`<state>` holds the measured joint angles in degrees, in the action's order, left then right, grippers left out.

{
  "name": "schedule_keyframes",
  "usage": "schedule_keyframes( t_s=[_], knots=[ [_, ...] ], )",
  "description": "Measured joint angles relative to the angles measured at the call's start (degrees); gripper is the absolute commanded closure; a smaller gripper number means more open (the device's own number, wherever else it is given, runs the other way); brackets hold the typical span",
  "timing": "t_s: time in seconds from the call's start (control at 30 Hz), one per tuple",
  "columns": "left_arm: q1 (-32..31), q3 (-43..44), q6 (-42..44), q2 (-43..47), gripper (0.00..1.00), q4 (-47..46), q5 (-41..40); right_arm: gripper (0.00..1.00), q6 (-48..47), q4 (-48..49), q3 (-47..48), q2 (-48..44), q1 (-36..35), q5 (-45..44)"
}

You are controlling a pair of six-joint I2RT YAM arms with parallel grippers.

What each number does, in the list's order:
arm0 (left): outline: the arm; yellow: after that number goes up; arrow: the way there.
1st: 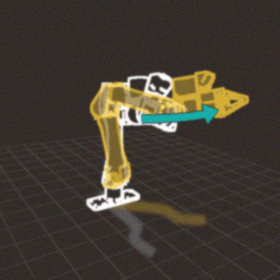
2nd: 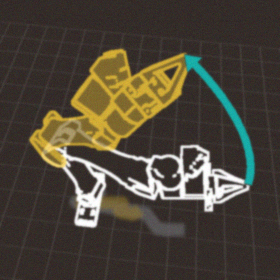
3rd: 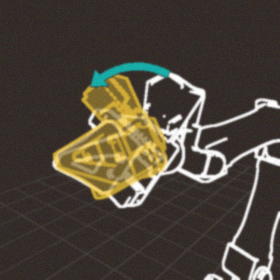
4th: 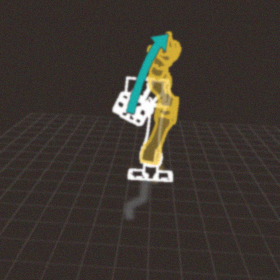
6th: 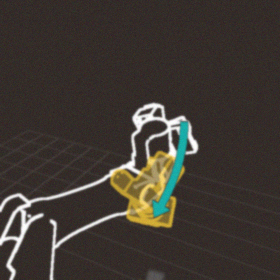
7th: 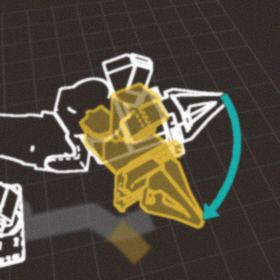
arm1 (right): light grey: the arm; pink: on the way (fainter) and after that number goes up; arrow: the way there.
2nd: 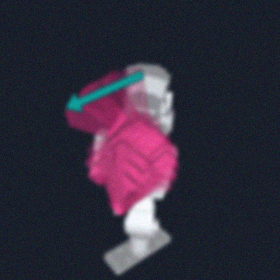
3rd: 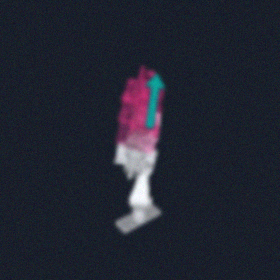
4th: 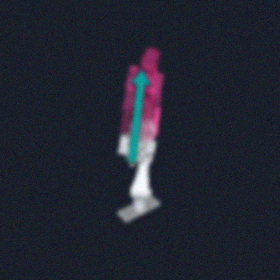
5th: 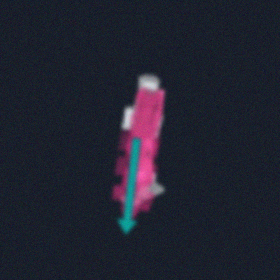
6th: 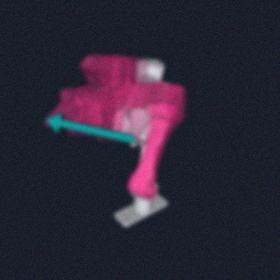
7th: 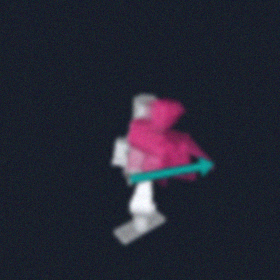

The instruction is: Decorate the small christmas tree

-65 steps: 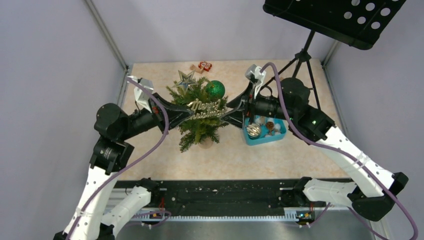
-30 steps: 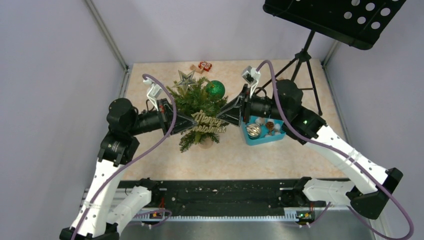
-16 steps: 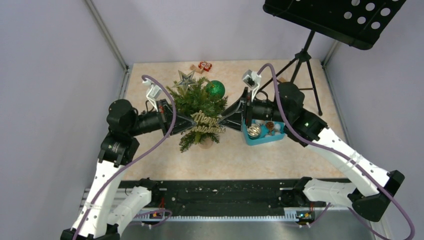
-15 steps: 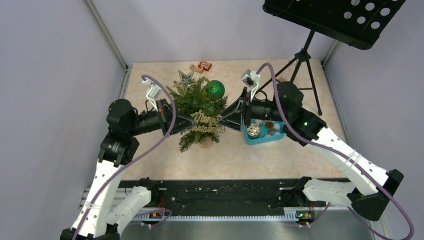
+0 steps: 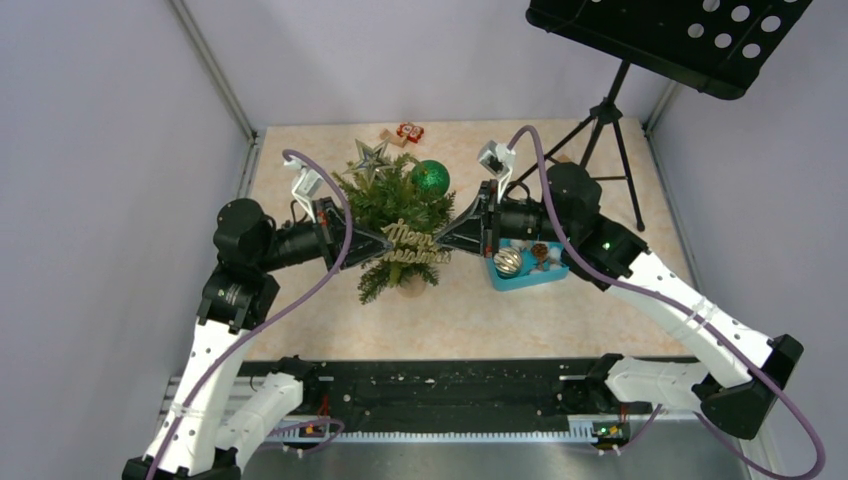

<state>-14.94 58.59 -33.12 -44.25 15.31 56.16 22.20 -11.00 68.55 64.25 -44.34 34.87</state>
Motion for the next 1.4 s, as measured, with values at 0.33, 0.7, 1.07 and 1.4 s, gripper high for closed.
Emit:
schedule_keyframes(
  t_s=[0.33,0.7,1.07,1.4],
  knots=[
    [0.31,0.02,1.84,-0.92,1.0,0.44,0.15,1.0,-0.35,-0.13,0.76,0.7,0.0,-1.03],
    [0.39,0.48,3.04,-0.87,1.0,0.46,0.17,1.0,-1.16,-1.33,2.47,1.14,-0.02,-2.01],
    [0.39,1.33,3.04,-0.92,1.0,0.35,0.63,1.0,-1.64,-2.89,4.2,1.09,-0.07,-2.21],
    [0.37,1.75,2.99,-1.57,1.0,-0.26,0.63,1.0,-3.15,-4.48,5.86,1.46,-0.13,-4.5]
  ],
)
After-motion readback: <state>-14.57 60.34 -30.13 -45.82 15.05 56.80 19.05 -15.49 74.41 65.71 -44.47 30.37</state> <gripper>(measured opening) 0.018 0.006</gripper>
